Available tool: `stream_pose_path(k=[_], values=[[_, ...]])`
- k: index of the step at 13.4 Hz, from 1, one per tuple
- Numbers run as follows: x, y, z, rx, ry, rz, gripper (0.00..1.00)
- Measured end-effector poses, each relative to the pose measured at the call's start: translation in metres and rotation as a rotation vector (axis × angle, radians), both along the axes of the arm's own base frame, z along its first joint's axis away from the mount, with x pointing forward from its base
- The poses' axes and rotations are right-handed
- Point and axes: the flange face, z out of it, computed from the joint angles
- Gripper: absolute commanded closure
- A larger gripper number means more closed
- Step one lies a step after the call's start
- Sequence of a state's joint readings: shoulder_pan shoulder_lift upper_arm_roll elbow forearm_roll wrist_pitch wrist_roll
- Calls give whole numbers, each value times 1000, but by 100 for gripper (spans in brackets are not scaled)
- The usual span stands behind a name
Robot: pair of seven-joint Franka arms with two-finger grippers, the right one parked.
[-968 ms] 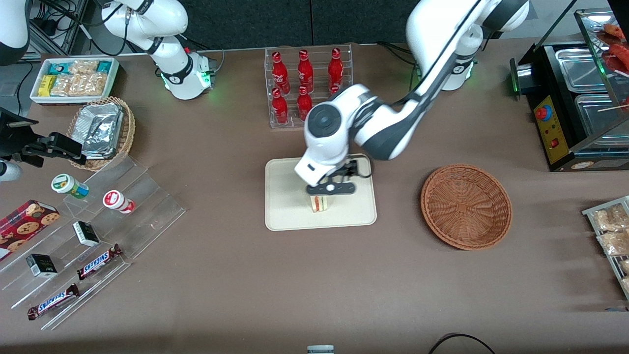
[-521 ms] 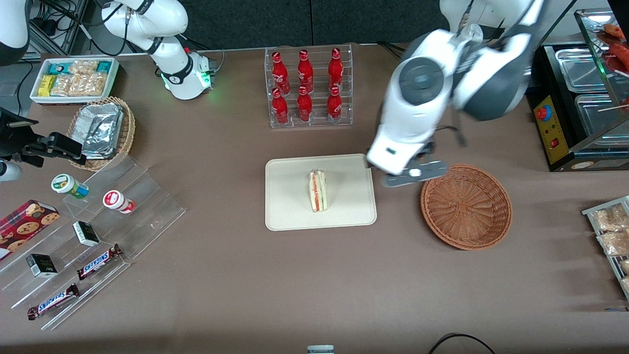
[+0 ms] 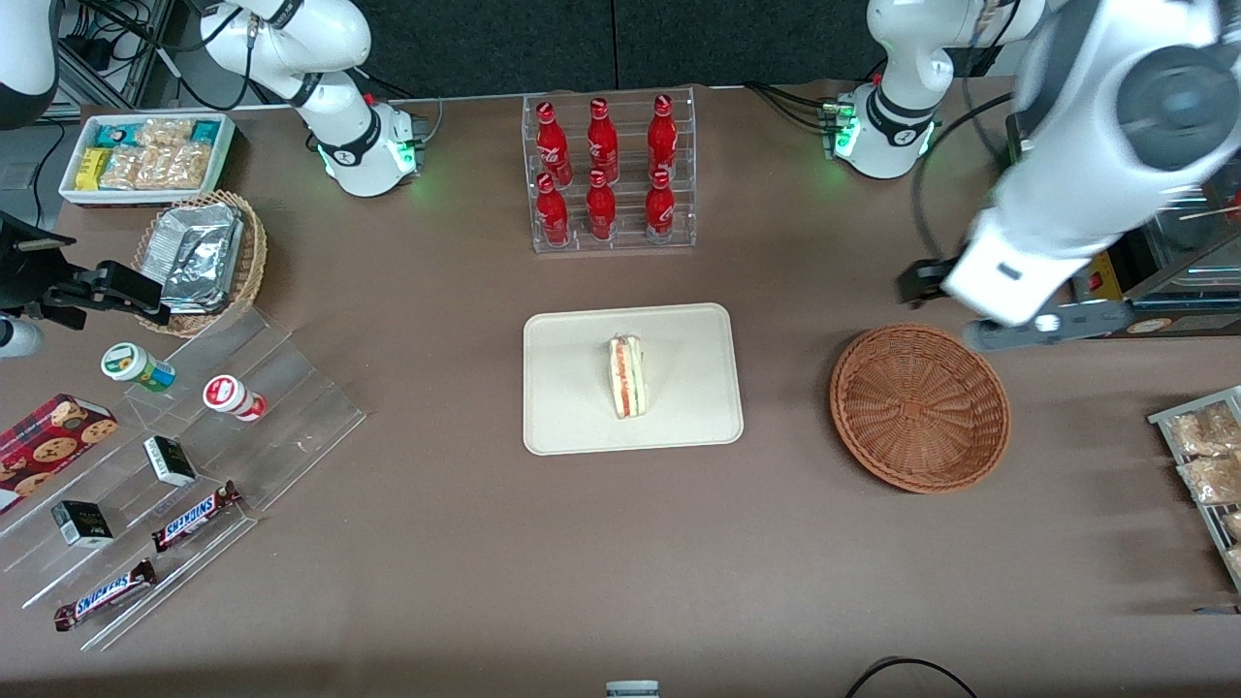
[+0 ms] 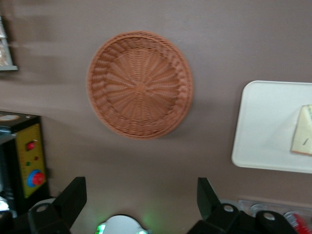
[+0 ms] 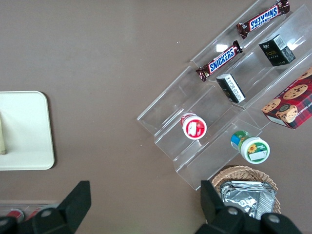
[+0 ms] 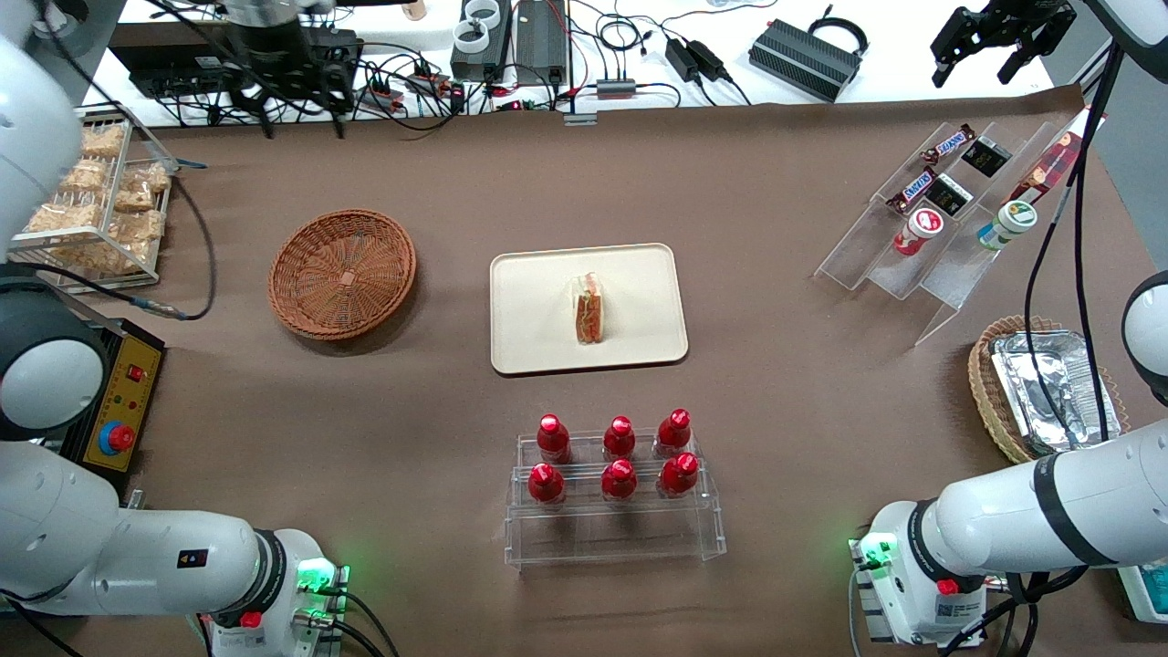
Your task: Place sandwich from basket to tray
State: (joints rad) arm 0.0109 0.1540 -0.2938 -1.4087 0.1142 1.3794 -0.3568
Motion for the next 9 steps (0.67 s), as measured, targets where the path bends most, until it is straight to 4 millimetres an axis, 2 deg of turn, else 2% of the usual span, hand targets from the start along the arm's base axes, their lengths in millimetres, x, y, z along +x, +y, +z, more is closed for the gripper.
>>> stream_pose_path(k=[2,5,9], values=[[-2,30,8,-7,14,-16,0],[-6,58,18,-11,30,-44,0],[-25,99,46,-52,32,-93,0]])
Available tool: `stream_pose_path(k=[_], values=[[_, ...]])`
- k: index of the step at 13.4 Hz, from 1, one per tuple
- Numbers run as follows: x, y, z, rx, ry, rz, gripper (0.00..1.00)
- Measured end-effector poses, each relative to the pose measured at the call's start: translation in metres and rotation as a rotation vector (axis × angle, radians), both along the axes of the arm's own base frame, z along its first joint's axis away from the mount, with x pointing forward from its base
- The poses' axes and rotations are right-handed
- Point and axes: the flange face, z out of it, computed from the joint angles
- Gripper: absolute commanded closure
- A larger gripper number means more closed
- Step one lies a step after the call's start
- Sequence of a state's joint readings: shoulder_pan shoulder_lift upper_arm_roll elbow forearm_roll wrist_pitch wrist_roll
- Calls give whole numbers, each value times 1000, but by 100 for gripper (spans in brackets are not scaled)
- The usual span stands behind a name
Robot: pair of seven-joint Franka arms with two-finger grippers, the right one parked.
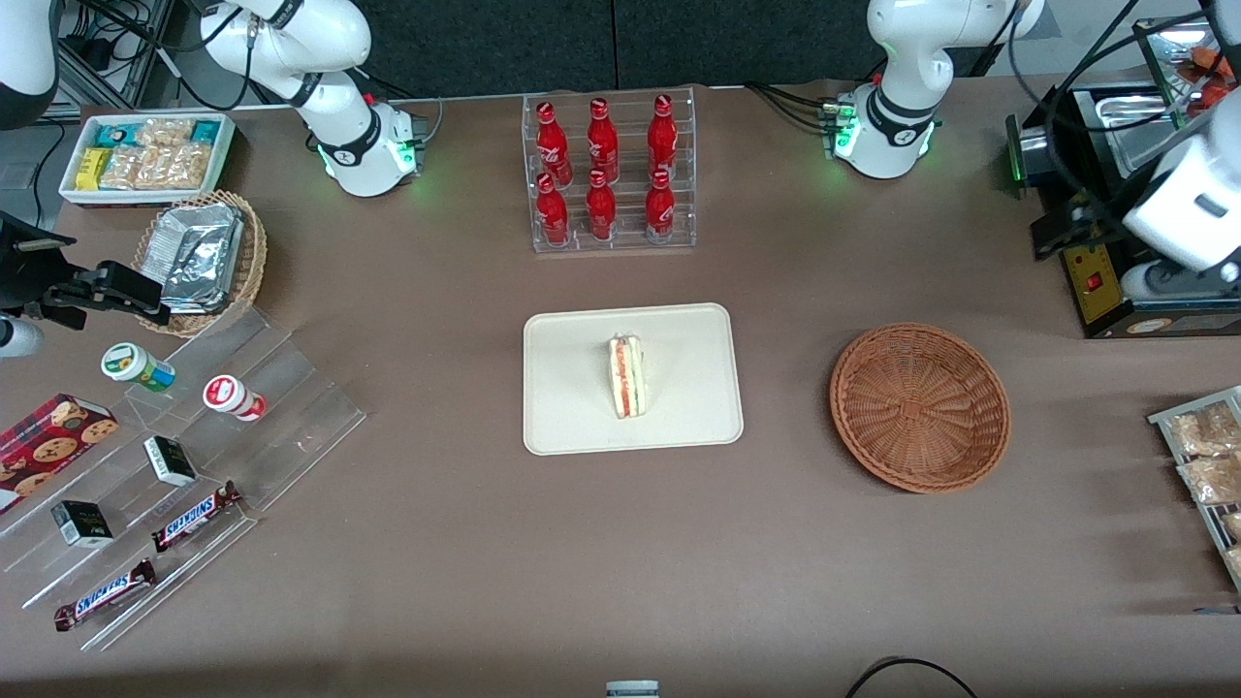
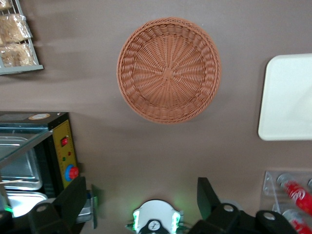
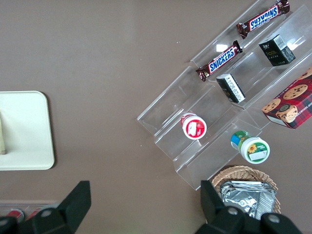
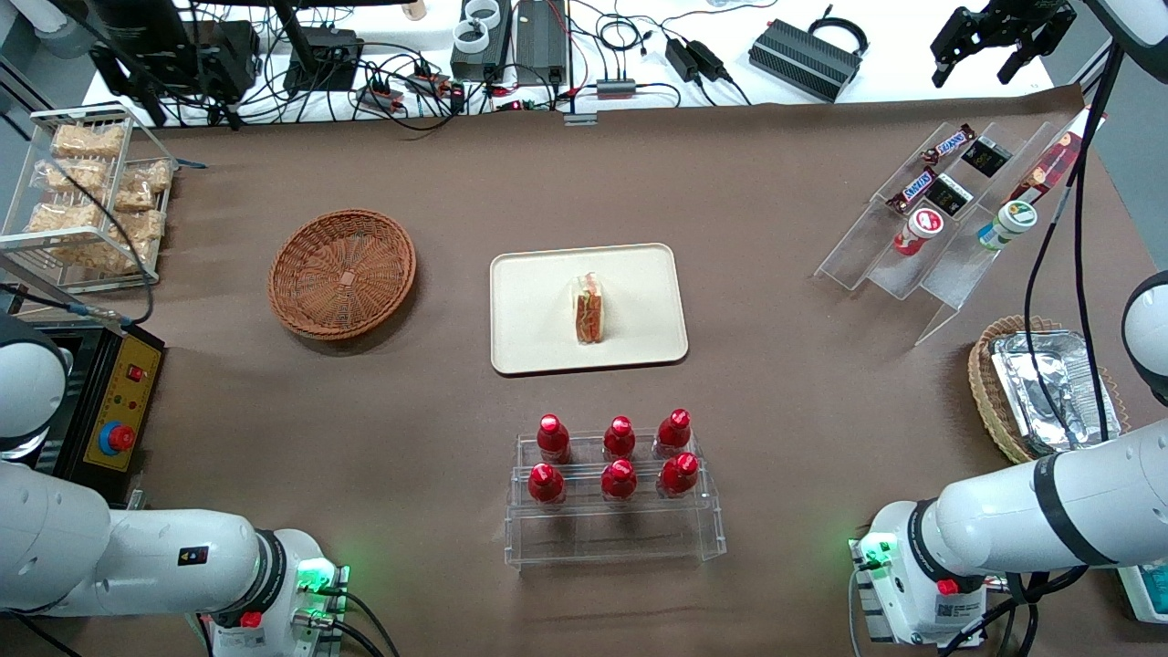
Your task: Place sandwich from basket to tray
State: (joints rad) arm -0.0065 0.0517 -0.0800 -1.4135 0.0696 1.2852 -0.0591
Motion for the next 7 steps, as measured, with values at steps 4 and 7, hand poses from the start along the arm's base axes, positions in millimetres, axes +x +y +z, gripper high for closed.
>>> stream_pose_path(k=[4,7], values=[[-6,8,9,-3,-13,-8,0],[-5,8,5,-3,-4,-7,0]])
